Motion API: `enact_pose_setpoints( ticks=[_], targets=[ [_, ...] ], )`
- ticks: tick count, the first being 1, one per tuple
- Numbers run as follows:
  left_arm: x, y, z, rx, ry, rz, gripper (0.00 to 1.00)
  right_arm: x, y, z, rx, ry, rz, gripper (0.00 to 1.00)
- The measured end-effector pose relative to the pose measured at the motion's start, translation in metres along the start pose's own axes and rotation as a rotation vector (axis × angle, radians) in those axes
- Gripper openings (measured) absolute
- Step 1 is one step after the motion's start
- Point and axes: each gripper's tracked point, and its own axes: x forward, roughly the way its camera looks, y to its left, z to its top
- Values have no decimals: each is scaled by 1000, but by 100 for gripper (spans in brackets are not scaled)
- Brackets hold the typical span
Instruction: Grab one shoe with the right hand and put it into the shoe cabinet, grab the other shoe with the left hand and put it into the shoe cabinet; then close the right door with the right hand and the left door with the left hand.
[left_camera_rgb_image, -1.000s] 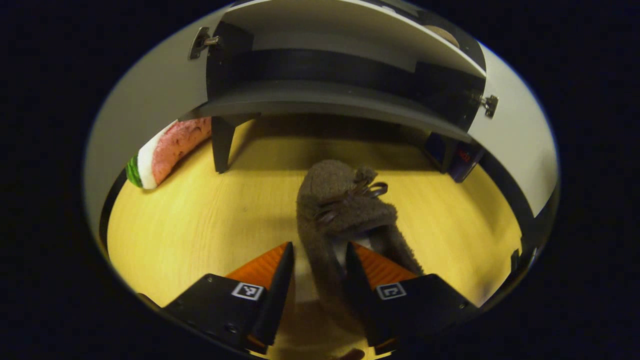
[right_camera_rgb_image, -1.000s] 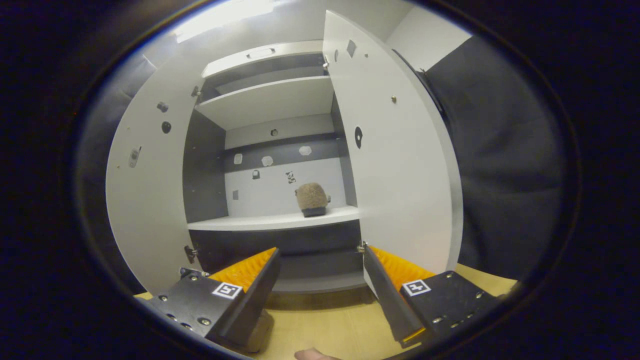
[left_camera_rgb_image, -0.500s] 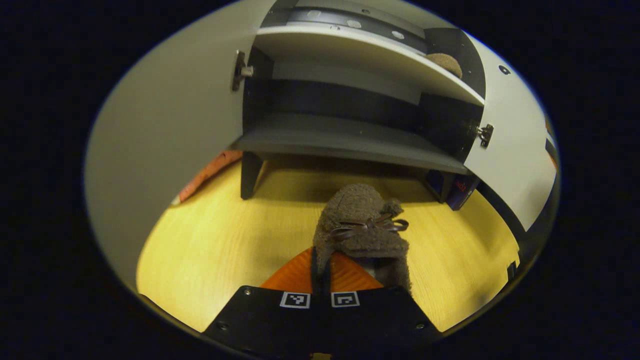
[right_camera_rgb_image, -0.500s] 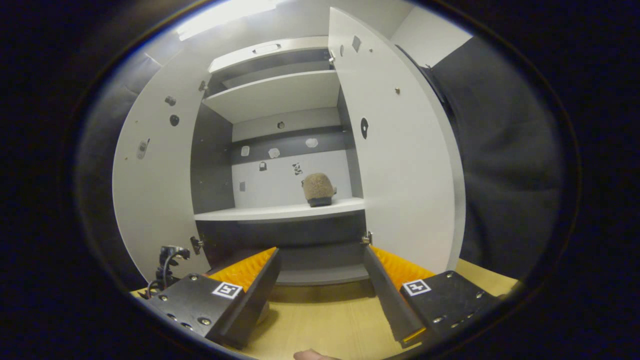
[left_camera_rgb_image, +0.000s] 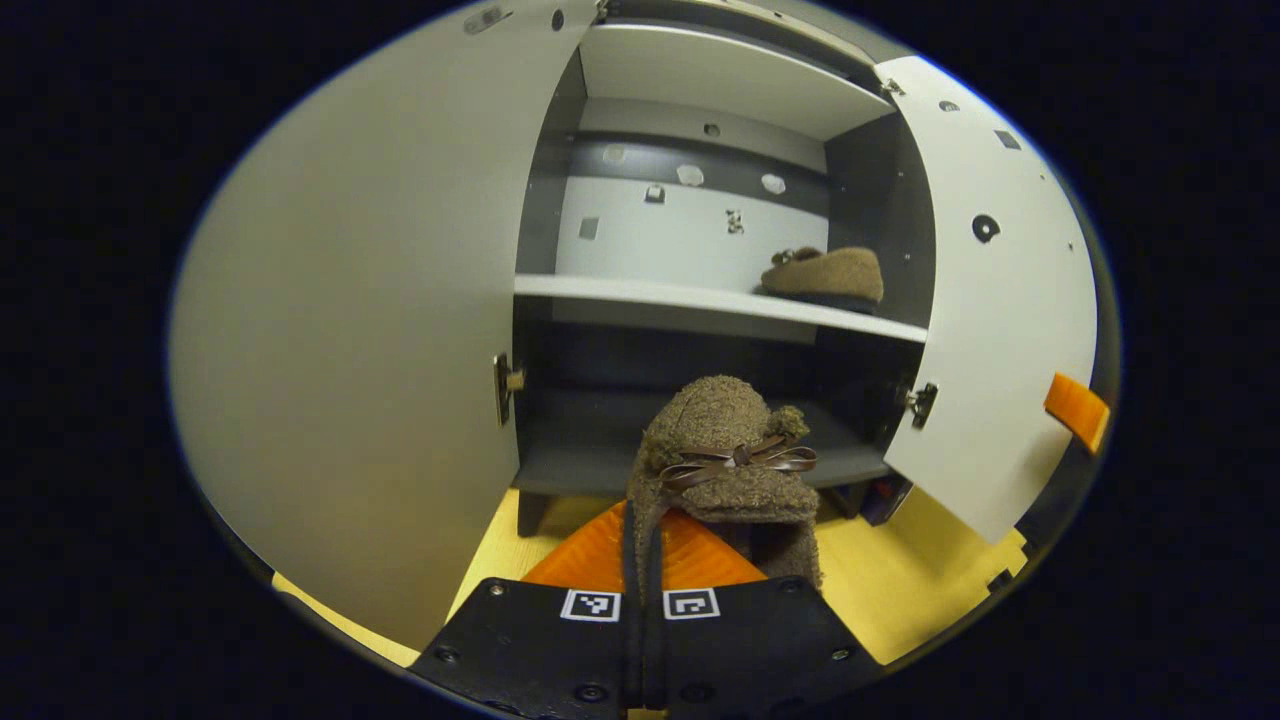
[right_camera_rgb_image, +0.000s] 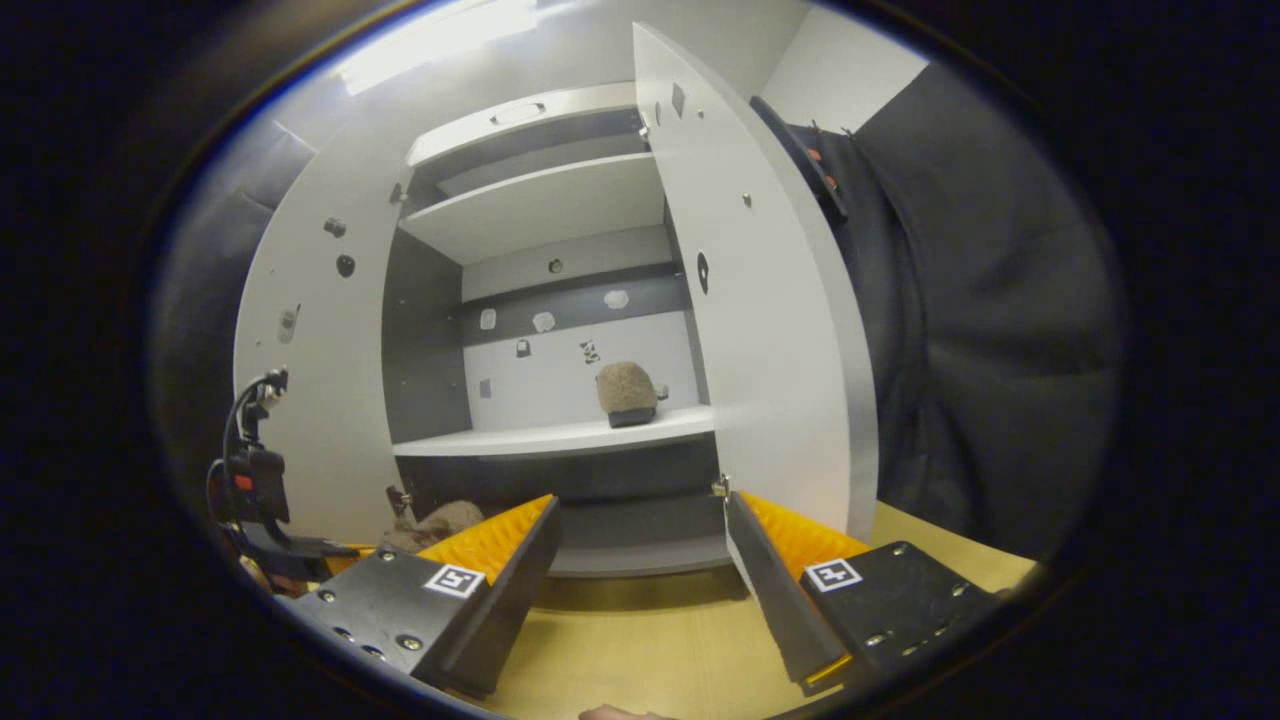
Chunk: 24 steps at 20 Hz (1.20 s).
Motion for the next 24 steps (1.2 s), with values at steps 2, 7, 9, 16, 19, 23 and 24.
enact_pose_setpoints(
  ticks=[2,7,9,16,19,23,24],
  targets=[
    [0,-9,28,-8,-43,-12,2,0,0,10,6,-12,17,100],
    [8,-28,107,-44,-169,-55,2,-1,0,29,65,-59,71,99],
    [18,-30,139,-38,-238,-44,2,-1,0,29,67,-64,87,97],
    [73,-39,235,-53,-303,20,2,9,10,30,44,-31,118,100],
    [110,-39,256,-73,-283,47,2,4,17,35,53,-35,149,100],
    [160,-42,265,-123,-254,77,2,-1,14,37,63,-48,158,100],
    [172,-42,259,-123,-226,80,2,-1,11,39,77,-59,152,100]
  ],
)
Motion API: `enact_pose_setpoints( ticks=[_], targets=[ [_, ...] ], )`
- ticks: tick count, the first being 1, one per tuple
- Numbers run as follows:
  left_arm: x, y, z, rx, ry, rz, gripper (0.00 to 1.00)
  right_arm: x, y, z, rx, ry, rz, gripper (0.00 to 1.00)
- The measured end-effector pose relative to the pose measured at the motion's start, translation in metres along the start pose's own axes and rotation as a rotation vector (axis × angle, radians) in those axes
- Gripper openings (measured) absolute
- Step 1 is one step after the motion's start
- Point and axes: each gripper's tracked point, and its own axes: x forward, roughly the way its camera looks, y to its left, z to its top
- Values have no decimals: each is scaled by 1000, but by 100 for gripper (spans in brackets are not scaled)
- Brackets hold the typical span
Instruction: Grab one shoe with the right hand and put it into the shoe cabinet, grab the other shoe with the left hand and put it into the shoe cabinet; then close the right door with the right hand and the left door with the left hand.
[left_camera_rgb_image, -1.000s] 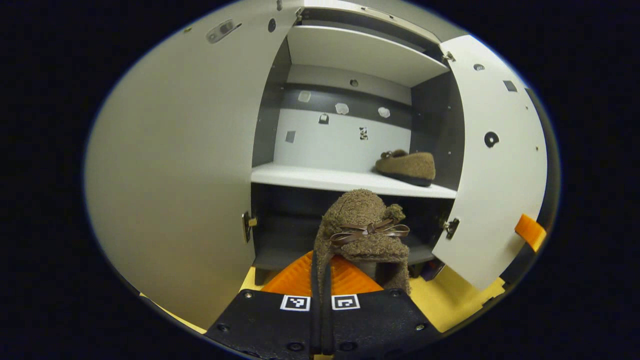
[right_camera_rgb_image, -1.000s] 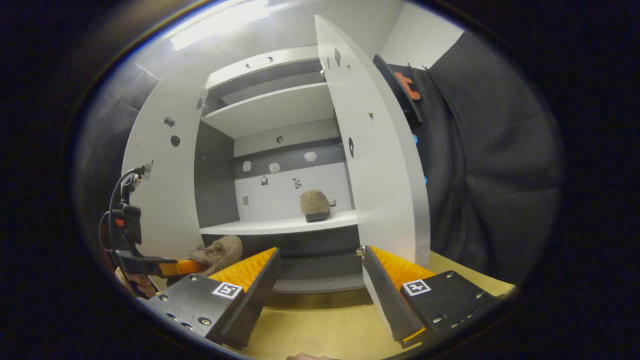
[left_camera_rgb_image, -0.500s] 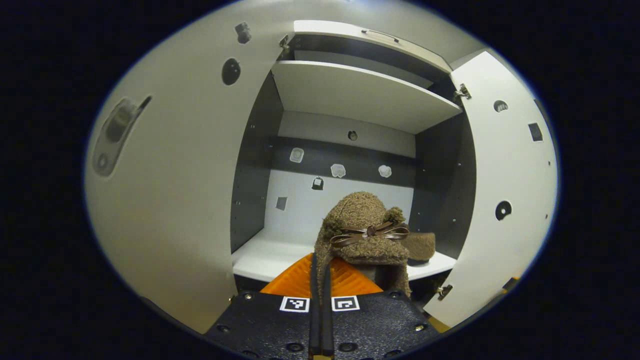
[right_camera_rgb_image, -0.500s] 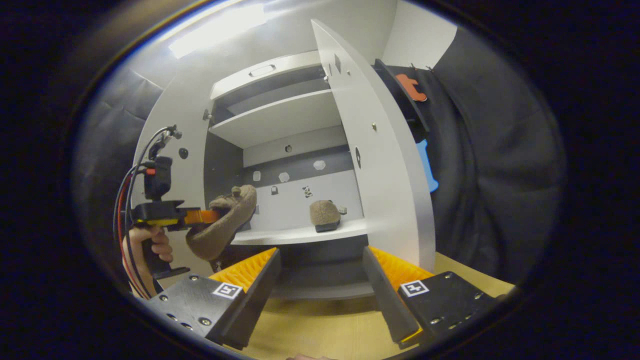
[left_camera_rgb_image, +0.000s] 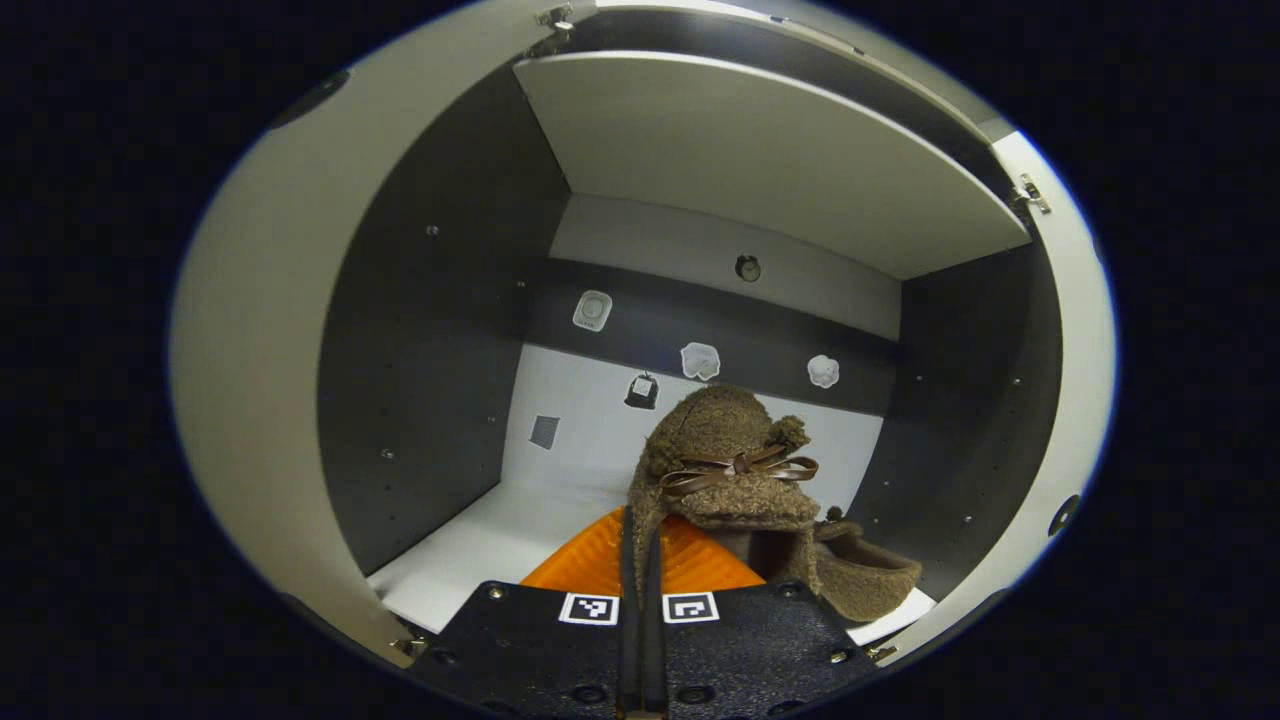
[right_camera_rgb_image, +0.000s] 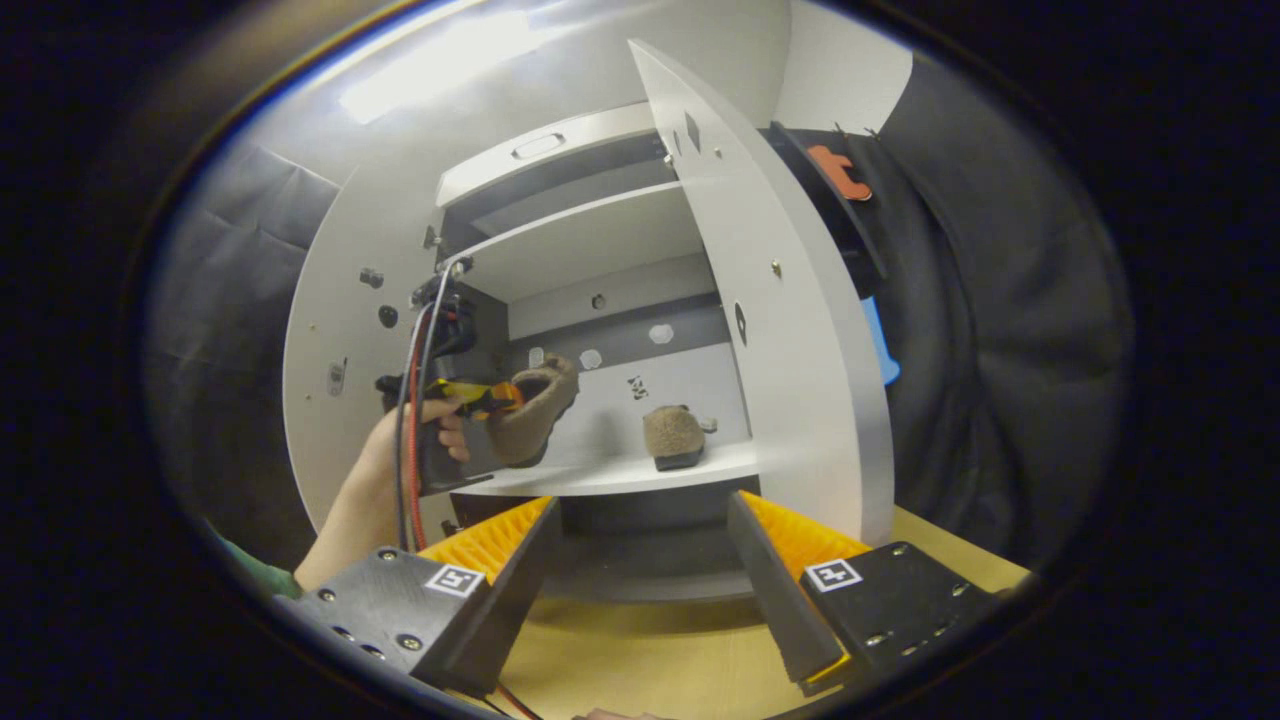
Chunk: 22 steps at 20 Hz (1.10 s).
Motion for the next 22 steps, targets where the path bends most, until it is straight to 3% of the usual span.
enact_pose_setpoints(
  ticks=[5,11,13,15,17,19,22],
  targets=[
    [42,12,-48,13,127,47,2,-1,6,-2,4,-18,21,100],
    [56,14,-56,-32,166,35,6,-4,6,-7,-24,-29,6,100],
    [57,18,-52,-7,150,41,15,-10,6,-9,-10,-19,7,100],
    [57,19,-50,-13,144,37,46,-11,6,-11,-4,-17,1,100],
    [53,17,-48,10,138,9,69,-14,4,-10,-3,-21,-10,100],
    [46,11,-45,12,136,-26,75,-17,1,-11,-9,-21,-28,100],
    [28,6,-21,28,78,-66,100,-24,1,-12,-17,-18,-46,100]
  ],
)
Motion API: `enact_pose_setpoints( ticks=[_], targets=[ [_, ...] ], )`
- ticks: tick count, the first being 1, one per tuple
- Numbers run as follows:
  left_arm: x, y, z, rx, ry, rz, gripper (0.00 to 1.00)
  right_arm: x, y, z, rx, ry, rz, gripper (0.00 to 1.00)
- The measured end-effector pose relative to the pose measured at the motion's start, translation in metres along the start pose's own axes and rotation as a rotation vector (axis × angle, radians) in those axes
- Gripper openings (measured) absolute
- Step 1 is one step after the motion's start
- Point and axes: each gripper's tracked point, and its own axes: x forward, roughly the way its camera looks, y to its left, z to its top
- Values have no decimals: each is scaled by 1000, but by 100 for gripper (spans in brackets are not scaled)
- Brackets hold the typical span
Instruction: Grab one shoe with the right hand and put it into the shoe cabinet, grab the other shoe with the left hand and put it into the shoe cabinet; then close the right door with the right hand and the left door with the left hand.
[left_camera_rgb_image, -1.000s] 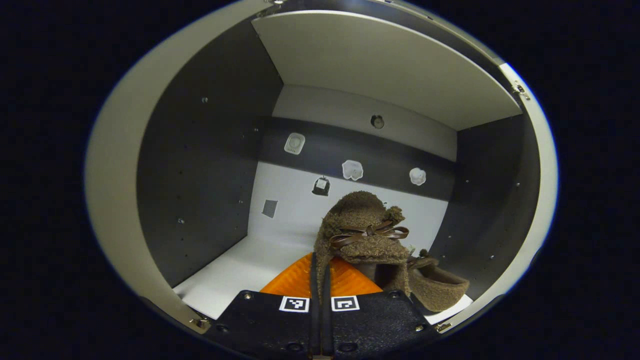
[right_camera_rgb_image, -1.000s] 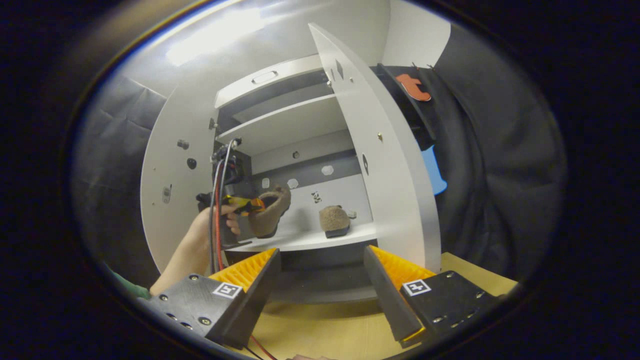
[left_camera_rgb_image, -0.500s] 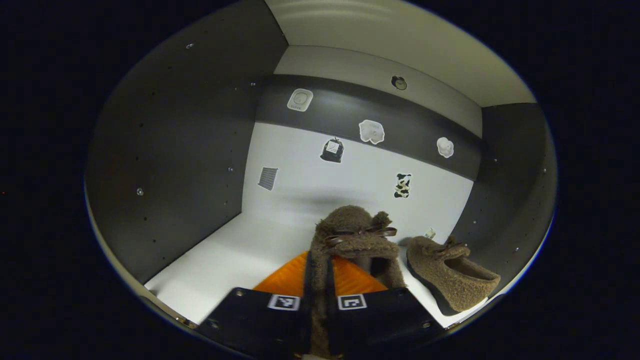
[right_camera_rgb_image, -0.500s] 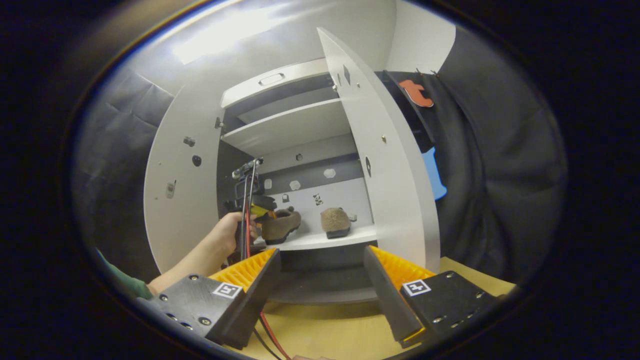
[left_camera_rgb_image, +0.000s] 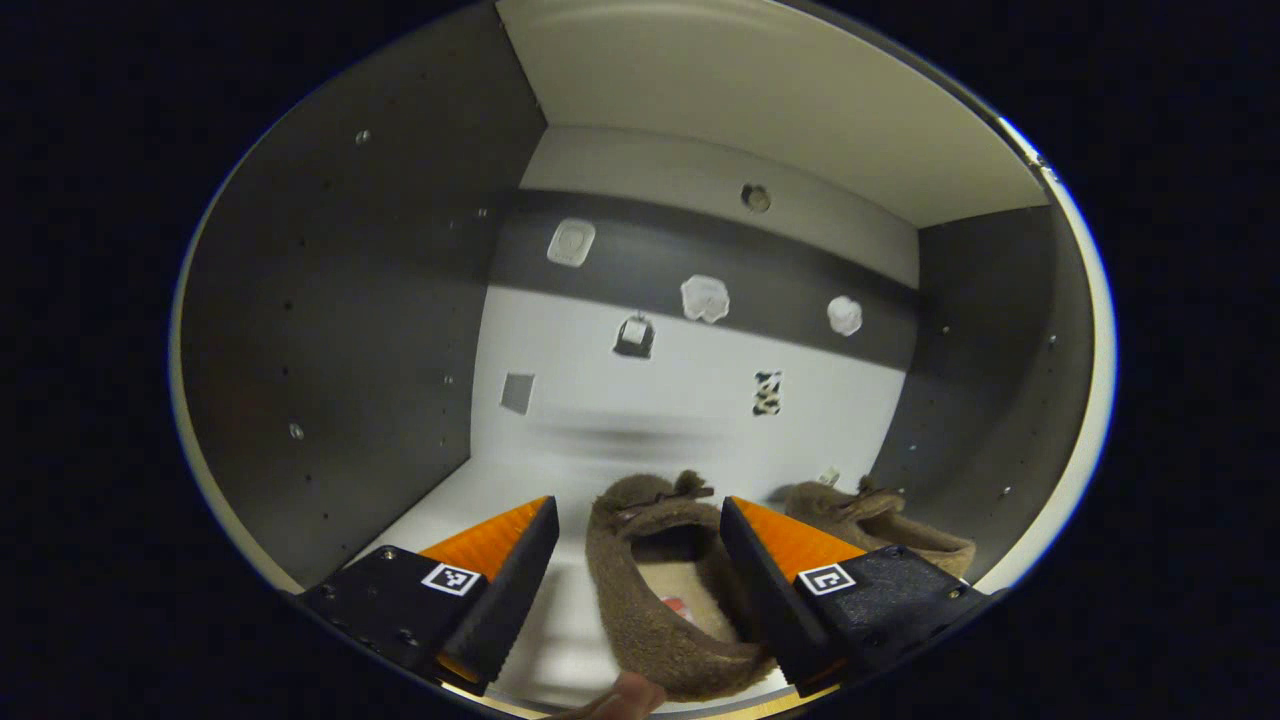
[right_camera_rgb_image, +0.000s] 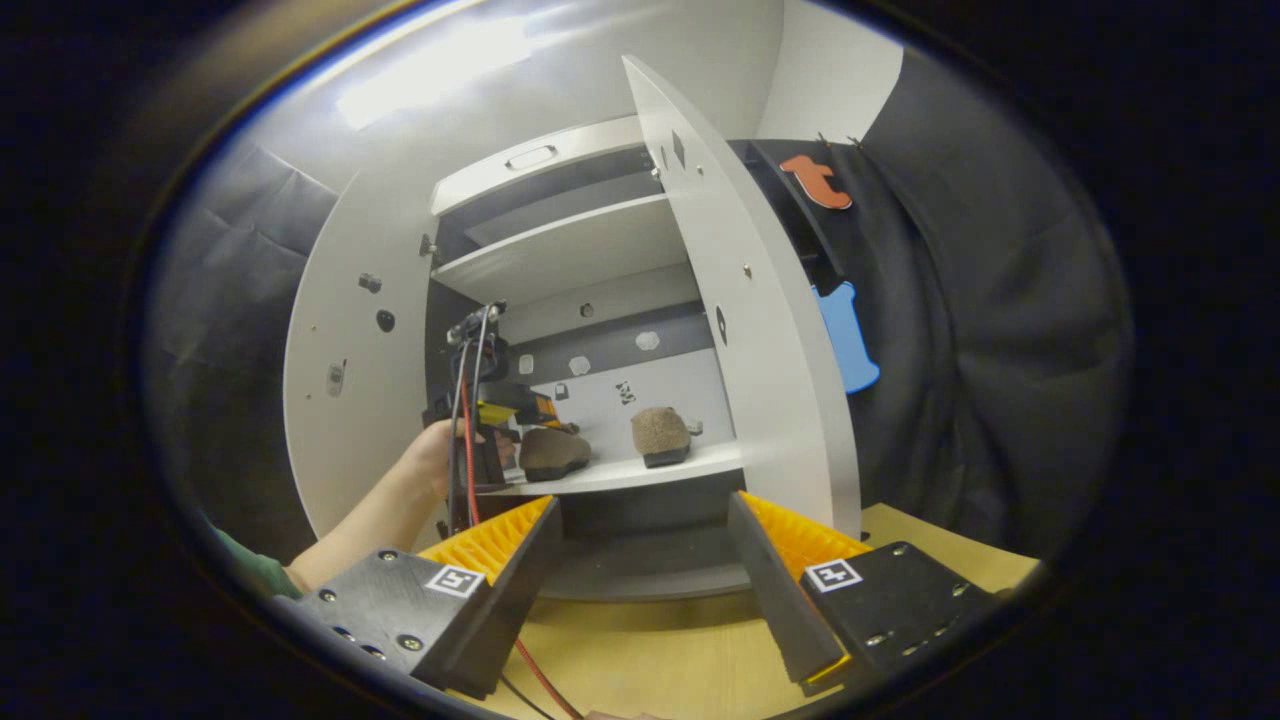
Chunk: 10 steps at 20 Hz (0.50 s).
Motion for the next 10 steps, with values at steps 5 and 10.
enact_pose_setpoints(
  ticks=[5,10],
  targets=[
    [-69,2,16,86,-63,22,97,-16,-8,10,-37,-41,-40,100],
    [-161,-28,15,169,-165,-73,96,-31,-18,20,-46,-74,-78,100]
  ],
)
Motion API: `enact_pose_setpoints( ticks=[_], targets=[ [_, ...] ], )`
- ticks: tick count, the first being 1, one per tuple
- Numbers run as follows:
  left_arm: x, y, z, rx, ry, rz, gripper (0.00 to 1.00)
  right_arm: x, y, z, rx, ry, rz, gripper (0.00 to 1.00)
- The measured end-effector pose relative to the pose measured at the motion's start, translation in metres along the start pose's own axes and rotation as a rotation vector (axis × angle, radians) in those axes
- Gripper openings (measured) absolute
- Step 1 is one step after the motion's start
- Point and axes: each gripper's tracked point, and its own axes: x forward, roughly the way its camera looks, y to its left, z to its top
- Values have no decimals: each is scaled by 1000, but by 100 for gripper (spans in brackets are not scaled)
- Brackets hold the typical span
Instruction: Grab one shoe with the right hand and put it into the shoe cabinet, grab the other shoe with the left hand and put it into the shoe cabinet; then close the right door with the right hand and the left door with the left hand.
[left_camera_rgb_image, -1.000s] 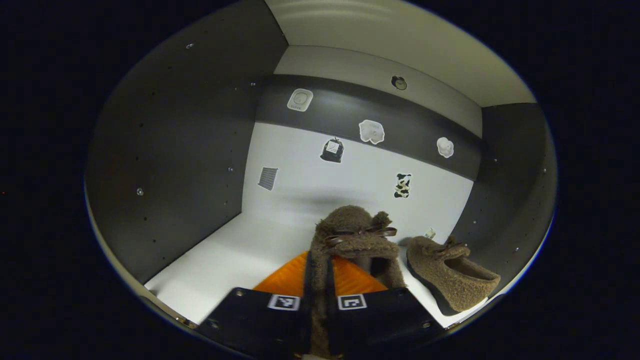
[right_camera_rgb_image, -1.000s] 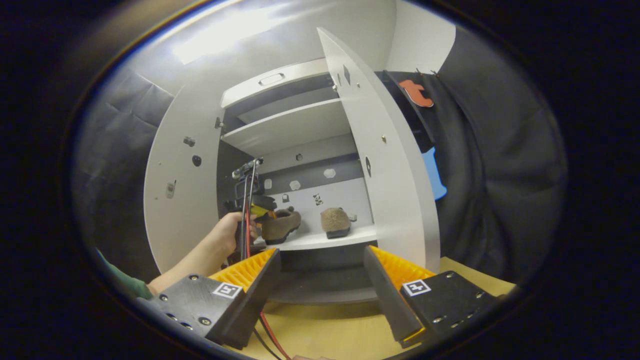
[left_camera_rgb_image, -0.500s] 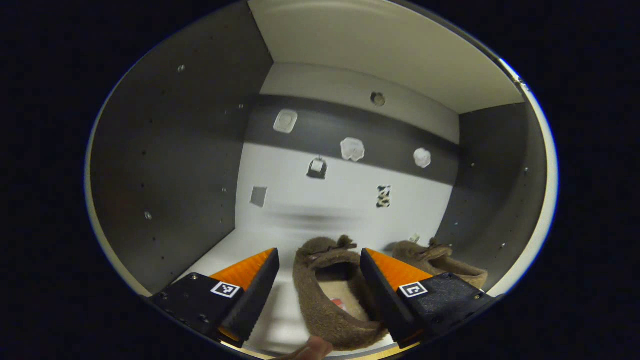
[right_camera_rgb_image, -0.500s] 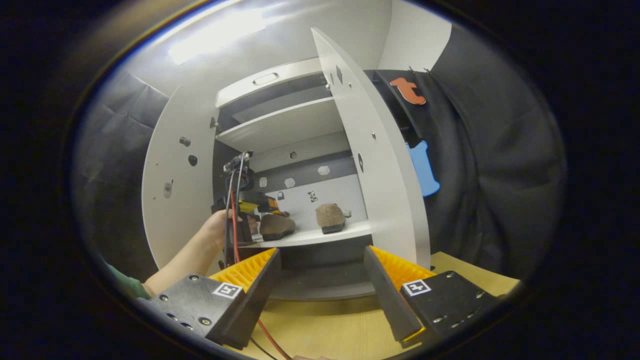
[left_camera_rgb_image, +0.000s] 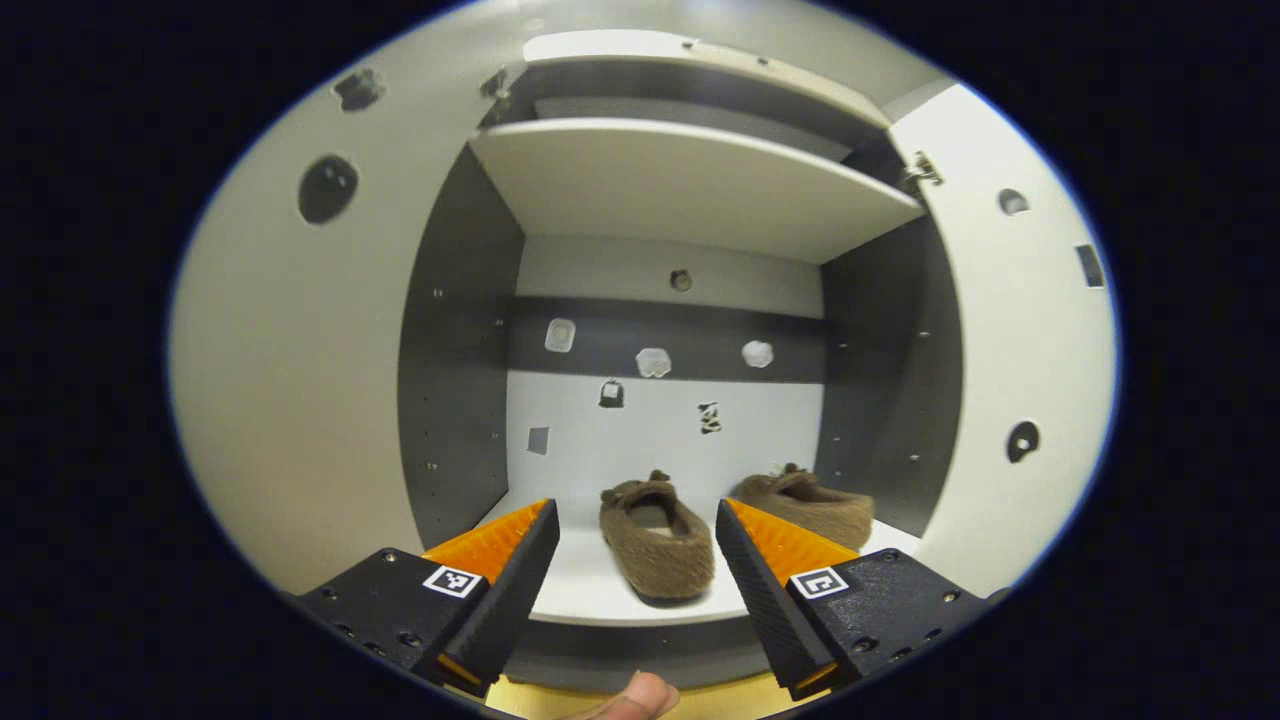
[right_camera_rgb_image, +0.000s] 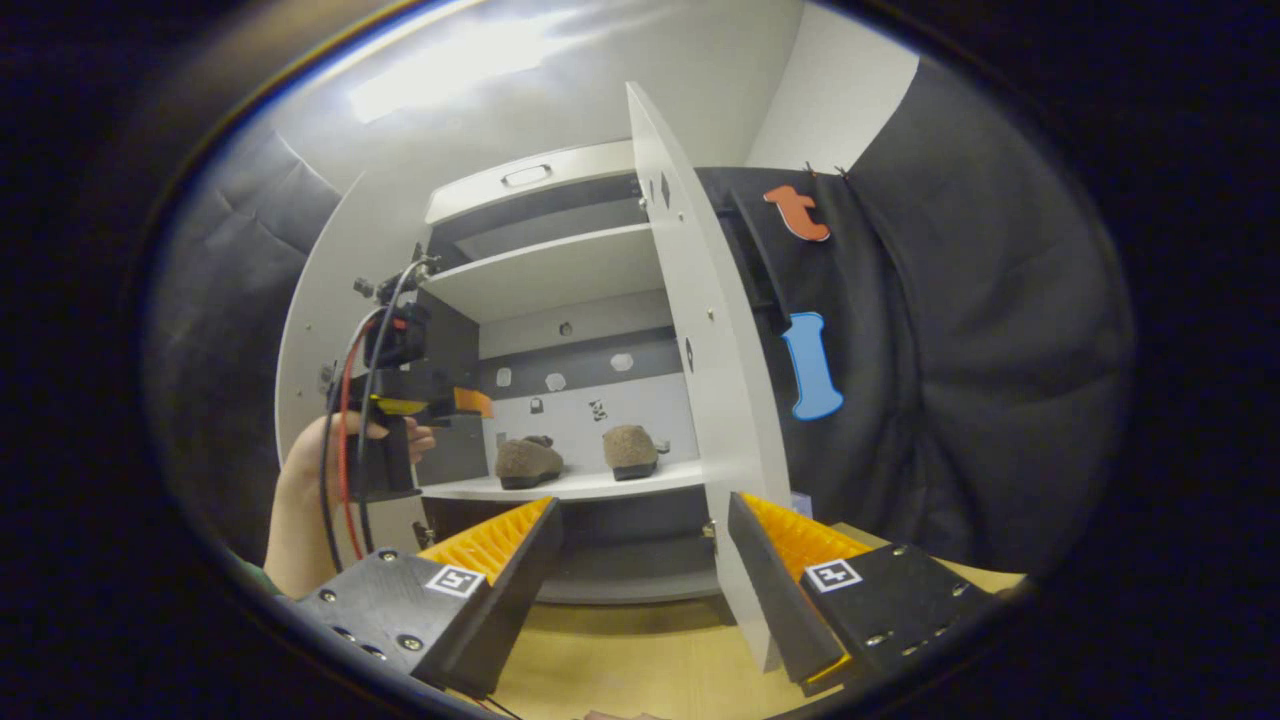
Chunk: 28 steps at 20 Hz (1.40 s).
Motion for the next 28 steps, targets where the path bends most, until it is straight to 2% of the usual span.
enact_pose_setpoints(
  ticks=[6,9,10,11,13,15,16,17,19,20,21,22,23,28],
  targets=[
    [-104,-8,2,19,-84,-34,96,-23,-16,12,-27,-43,11,100],
    [-142,-8,-19,30,-70,-35,96,-37,-41,9,-58,-17,-28,97],
    [-152,-8,-25,25,-57,-39,92,-42,-50,12,-67,-9,-39,97],
    [-161,-6,-30,23,-47,-37,96,-46,-57,18,-79,-7,-37,98],
    [-178,5,-32,8,-41,1,93,-54,-69,37,-115,-17,-24,100],
    [-196,10,-30,3,-43,17,99,-58,-87,53,-145,-15,-27,100],
    [-206,12,-28,4,-44,19,96,-60,-96,60,-146,-7,-24,100],
    [-216,12,-25,3,-48,16,99,-60,-106,69,-142,0,-27,100],
    [-235,11,-22,-10,-52,7,96,-56,-130,85,-133,15,-36,97],
    [-244,9,-21,-20,-58,-5,96,-51,-143,91,-130,30,-39,100],
    [-253,8,-21,-27,-61,-12,96,-47,-153,97,-131,45,-23,97],
    [-259,9,-25,-36,-58,-15,93,-39,-164,105,-134,55,-15,100],
    [-264,10,-33,-42,-42,-19,96,-31,-177,113,-133,64,-10,100],
    [-274,19,-41,-42,-30,-23,96,15,-244,140,-131,120,-40,100]
  ],
)
